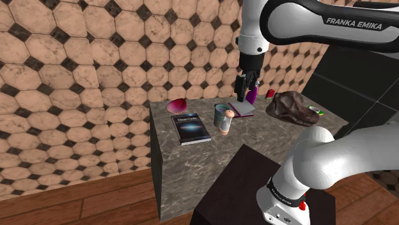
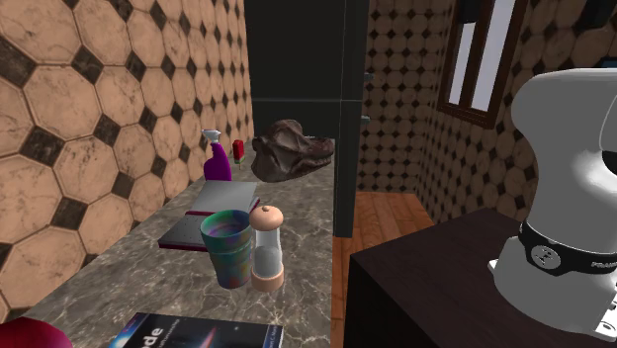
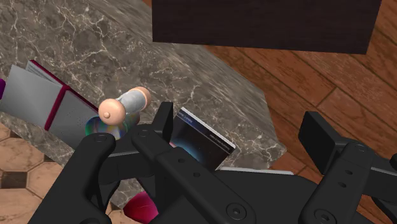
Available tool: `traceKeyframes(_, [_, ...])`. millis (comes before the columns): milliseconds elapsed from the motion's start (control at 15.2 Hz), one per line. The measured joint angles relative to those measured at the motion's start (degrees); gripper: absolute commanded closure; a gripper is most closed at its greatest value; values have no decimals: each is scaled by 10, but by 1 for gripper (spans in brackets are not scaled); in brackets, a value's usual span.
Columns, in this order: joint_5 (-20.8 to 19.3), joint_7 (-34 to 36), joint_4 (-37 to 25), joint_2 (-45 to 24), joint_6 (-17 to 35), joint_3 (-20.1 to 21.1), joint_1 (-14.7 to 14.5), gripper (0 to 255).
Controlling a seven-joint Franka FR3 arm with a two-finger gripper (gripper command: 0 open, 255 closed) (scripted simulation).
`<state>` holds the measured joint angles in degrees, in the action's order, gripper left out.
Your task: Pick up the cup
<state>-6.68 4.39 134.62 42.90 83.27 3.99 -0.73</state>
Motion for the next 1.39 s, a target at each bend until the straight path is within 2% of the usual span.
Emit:
traceKeyframes(198, [-7,-8,10,-8,20,-10,4,0])
traceKeyframes(594, [-43,-50,49,-61,119,-62,26,0])
traceKeyframes(990, [-71,-88,61,-150,229,-112,47,0])
traceKeyframes(1386, [-82,-130,38,-259,324,-157,64,0])
